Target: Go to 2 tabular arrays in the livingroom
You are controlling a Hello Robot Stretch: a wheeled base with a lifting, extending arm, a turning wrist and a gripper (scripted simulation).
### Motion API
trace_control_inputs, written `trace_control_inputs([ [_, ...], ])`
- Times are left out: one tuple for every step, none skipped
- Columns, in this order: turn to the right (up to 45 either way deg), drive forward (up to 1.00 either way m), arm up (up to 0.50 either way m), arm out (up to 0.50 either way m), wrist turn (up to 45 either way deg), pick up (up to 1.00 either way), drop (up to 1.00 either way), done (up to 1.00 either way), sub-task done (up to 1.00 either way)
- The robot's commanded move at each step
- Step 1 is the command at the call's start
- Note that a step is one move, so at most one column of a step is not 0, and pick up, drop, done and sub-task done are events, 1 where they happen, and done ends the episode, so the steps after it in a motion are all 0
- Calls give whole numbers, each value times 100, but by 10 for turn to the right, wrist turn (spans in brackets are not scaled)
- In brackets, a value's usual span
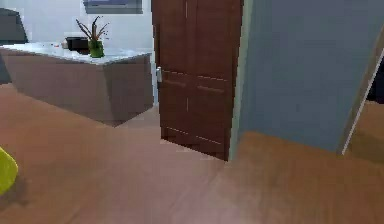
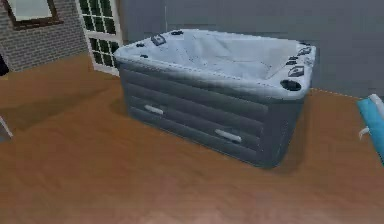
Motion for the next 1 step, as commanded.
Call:
trace_control_inputs([
  [450, 0, 0, 0, 0, 0, 0, 0, 0],
])
